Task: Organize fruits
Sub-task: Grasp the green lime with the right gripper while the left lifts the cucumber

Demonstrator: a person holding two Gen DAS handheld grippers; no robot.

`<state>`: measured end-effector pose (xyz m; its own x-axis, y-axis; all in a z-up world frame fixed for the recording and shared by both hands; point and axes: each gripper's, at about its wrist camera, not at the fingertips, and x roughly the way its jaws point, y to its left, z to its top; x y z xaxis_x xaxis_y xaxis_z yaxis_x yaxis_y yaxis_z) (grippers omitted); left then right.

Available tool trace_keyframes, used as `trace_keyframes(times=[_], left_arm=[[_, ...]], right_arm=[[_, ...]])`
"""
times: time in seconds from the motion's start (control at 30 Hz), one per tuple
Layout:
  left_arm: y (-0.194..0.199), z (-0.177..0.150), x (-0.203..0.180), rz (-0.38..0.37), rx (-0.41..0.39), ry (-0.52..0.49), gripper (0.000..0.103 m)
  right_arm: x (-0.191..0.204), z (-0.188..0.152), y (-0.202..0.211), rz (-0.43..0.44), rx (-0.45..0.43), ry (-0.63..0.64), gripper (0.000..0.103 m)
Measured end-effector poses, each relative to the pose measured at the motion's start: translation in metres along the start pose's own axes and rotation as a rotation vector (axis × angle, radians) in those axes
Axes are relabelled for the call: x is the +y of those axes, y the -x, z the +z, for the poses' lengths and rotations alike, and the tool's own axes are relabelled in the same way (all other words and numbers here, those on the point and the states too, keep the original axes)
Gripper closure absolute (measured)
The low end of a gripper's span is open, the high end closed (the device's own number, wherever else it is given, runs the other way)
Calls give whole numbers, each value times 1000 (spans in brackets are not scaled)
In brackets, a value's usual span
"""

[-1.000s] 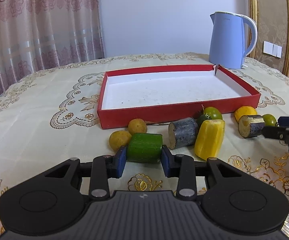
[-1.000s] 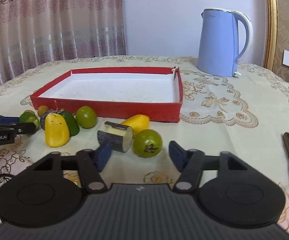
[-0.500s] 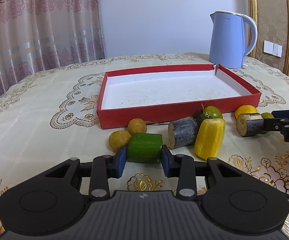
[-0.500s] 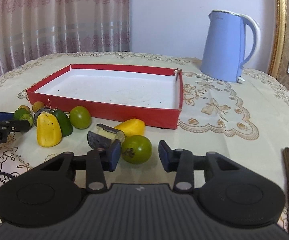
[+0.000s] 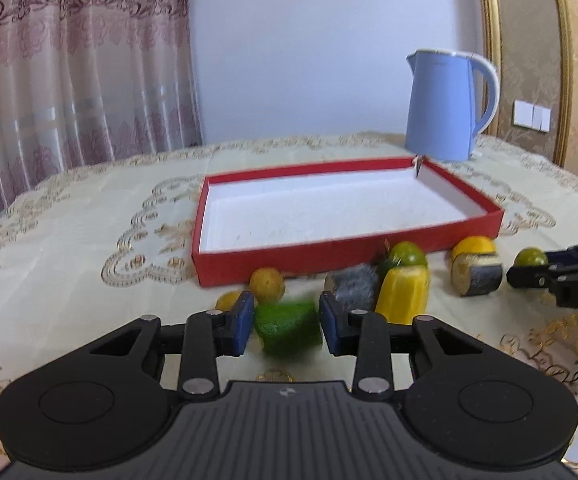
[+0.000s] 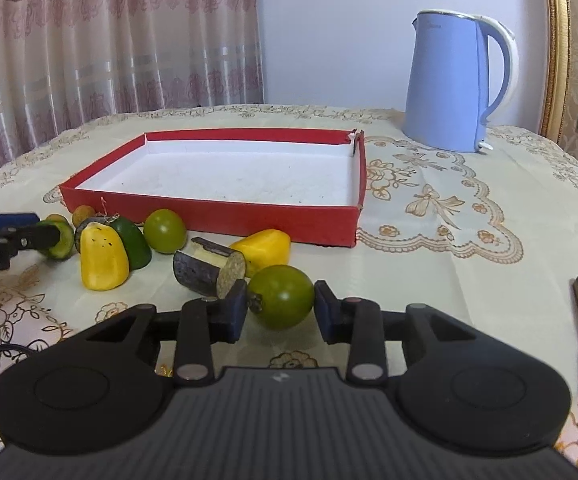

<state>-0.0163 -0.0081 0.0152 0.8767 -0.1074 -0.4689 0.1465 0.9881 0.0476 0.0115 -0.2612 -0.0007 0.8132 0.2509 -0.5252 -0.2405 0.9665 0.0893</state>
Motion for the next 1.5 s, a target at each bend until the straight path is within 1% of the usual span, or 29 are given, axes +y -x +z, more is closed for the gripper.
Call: trace_keyframes(times=[0.03,0.07,0.13,0.2,0.27,0.33,0.43,0.5,0.53,0.57,0.6,0.63,0.67,0.7,0.77,0.83,0.9,0.93,0.97,1.0,1.03,1.2,1.33,1.43,1.5], left_arm=[[3,3,1,0,-12,-1,86],[4,6,2,-1,-21,-1,87],[7,12,4,-12,-35,-3,87],[3,16,6,-26,-8,-4,87],[1,17,11,-29,23,20,87],[1,14,14,-49,42,22,87],[1,8,14,-45,62,6,87],[3,5,11,-58,75,2,86],[6,4,11,-71,74,7,80],[8,2,12,-90,70,12,68],[10,1,13,-99,66,17,59],[13,0,14,-106,60,20,34],[17,-1,14,-112,42,19,17],[21,-2,14,-106,19,13,16],[25,-3,8,-80,3,-21,16],[22,-4,0,-67,17,-68,17],[14,-7,-9,-60,55,-101,32],[9,-9,-11,-65,85,-110,47],[3,-12,-13,-71,126,-102,56],[-2,-14,-14,-48,148,-97,61],[-5,-17,-14,-18,150,-102,70],[-3,-14,-5,-55,156,-57,70],[5,-9,-6,-46,104,-71,71],[7,4,-5,-53,61,-71,70],[3,17,-5,-40,34,-84,70]], right_arm=[[-1,0,1,-1,-5,-4,70],[-1,0,2,-1,-9,-9,70],[-2,0,3,-1,-9,-9,70],[-3,-1,1,1,-1,-16,70],[-4,-1,3,2,-12,-24,70],[-5,-2,4,13,-15,-36,70],[-5,-2,3,11,-13,-32,70],[-5,-2,3,11,-15,-31,70],[-5,-2,3,8,-15,-30,70],[-5,-2,3,6,-15,-30,70],[-5,-2,3,7,-15,-31,70],[-5,-2,3,8,-12,-34,70],[-5,-2,3,8,-11,-36,70],[-5,-2,3,9,-10,-36,70],[-5,-2,2,10,-8,-36,70],[-5,-2,2,8,-6,-34,70],[-5,-2,2,7,-10,-37,70],[-6,-2,2,6,-11,-40,70],[-6,-2,2,4,-11,-44,70],[-6,-2,2,5,-12,-46,70],[-7,-2,2,7,-12,-48,70],[-7,-2,2,8,-16,-47,70],[-8,-2,3,4,-24,-57,70],[-8,-1,5,4,-29,-61,70],[-8,0,6,7,-34,-63,70]])
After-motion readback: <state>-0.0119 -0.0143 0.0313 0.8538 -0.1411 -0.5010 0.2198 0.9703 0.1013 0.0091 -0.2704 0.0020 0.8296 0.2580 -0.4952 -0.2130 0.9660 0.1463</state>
